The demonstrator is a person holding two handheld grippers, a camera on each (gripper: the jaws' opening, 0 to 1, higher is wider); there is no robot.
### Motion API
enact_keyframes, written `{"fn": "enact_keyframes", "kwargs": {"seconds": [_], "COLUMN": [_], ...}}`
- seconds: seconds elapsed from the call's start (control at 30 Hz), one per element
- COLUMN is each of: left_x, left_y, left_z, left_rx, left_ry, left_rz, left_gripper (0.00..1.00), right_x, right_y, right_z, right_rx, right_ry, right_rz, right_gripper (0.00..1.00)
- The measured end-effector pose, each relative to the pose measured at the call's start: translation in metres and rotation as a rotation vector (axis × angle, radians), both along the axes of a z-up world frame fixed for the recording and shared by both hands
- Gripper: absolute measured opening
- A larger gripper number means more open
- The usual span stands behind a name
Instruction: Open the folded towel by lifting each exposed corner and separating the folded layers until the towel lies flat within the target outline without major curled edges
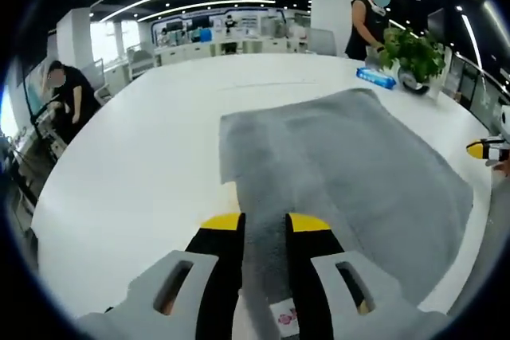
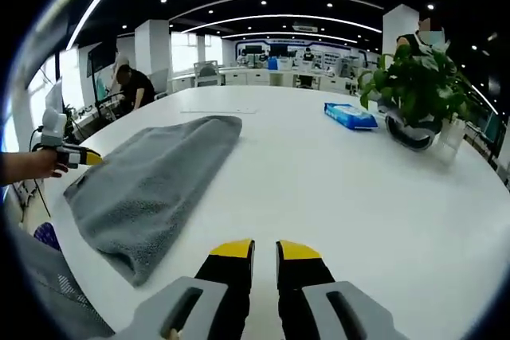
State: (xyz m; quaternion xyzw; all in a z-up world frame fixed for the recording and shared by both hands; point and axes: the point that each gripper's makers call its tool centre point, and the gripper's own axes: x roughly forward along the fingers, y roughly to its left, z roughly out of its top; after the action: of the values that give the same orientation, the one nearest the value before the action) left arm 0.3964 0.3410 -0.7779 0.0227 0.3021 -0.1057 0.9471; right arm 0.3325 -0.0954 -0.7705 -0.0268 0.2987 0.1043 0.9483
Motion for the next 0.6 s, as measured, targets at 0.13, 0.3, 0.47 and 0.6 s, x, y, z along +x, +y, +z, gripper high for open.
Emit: {"fn": "enact_keyframes", "kwargs": {"seconds": [0.13, 0.3, 0.47, 0.6], "left_x": [-0.013, -0.029, -0.031, -0.030], "left_y": [0.014, 0.023, 0.022, 0.019], "left_z": [-0.005, -0.015, -0.015, -0.018], "left_rx": [-0.016, -0.052, -0.080, -0.103], "left_ry": [0.032, 0.064, 0.077, 0.090], "left_rz": [0.056, 0.117, 0.146, 0.152], "left_gripper": [0.20, 0.20, 0.20, 0.16], "right_x": [0.001, 0.000, 0.000, 0.000], "right_y": [0.000, 0.003, 0.006, 0.006], "right_z": [0.001, -0.001, 0.000, 0.000], "right_rx": [0.012, 0.010, 0.017, 0.019], "right_ry": [-0.003, 0.006, 0.006, 0.008], "right_rz": [-0.009, 0.006, 0.012, 0.012], "right_gripper": [0.08, 0.07, 0.07, 0.06]}}
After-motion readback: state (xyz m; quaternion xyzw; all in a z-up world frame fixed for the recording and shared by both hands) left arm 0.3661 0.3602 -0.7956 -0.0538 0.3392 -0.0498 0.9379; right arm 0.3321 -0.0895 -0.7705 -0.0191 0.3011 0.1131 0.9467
